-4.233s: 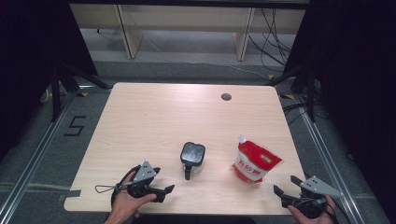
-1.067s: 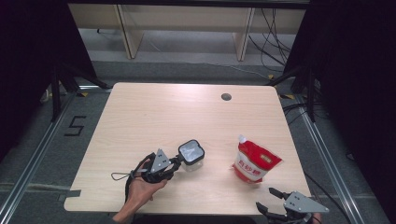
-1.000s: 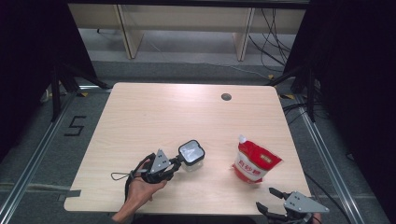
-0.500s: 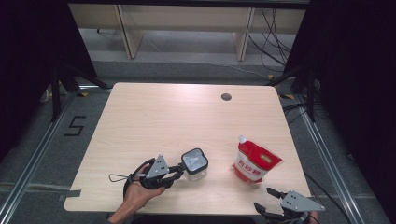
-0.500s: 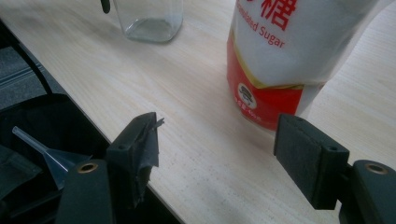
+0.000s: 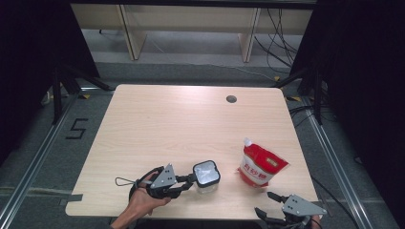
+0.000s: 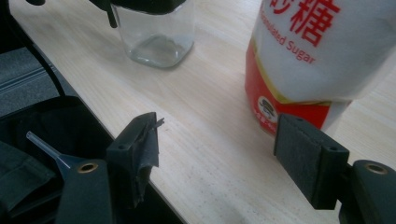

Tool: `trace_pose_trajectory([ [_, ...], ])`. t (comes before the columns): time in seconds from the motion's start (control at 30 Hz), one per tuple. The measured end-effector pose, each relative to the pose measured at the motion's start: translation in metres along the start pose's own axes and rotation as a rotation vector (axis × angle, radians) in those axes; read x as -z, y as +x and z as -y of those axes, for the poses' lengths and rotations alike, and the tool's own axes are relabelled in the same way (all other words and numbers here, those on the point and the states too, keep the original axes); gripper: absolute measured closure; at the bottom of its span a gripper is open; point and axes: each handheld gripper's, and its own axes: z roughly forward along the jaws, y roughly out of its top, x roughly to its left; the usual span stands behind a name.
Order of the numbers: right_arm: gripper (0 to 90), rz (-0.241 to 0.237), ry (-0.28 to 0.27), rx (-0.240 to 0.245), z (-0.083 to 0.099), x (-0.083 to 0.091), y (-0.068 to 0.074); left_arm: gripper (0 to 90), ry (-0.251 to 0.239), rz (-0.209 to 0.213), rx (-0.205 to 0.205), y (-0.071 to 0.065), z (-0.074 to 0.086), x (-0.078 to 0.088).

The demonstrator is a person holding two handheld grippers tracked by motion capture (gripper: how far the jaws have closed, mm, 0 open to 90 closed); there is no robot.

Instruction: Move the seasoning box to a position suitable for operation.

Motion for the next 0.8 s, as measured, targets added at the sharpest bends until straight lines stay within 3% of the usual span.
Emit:
trace_pose_trajectory([
  [0.23,31.9,-0.026,0.002,0.022,-0.005,-0.007,0.006,72.1,0.012,0.034,-0.015,-0.001,-0.001,-0.002],
  [0.33,31.9,-0.037,0.006,0.039,-0.007,-0.011,0.009,71.9,0.021,0.017,-0.025,0.003,-0.001,0.000],
  [0.47,32.0,-0.052,0.018,0.022,-0.010,-0.017,0.015,71.9,0.018,-0.008,-0.009,0.004,-0.001,0.000],
  [0.5,32.4,-0.049,0.012,0.046,-0.011,-0.019,0.014,71.9,0.034,-0.018,-0.016,0.006,-0.001,0.001],
  [0.57,41.4,-0.063,0.012,0.057,-0.012,-0.022,0.016,71.9,0.044,-0.044,-0.014,0.007,-0.001,0.002],
  [0.63,42.7,-0.060,0.002,0.054,-0.013,-0.025,0.022,71.8,0.049,-0.062,0.005,0.010,-0.001,0.003],
  [0.7,44.3,-0.064,-0.014,0.089,-0.015,-0.029,0.021,71.0,0.045,-0.064,0.033,0.011,0.001,0.004],
  [0.77,44.6,-0.068,-0.009,0.073,-0.016,-0.030,0.022,66.7,0.049,-0.071,0.025,0.012,0.001,0.005],
  [0.8,44.8,-0.064,-0.011,0.079,-0.017,-0.032,0.023,66.7,0.037,-0.062,0.055,0.011,0.001,0.006],
])
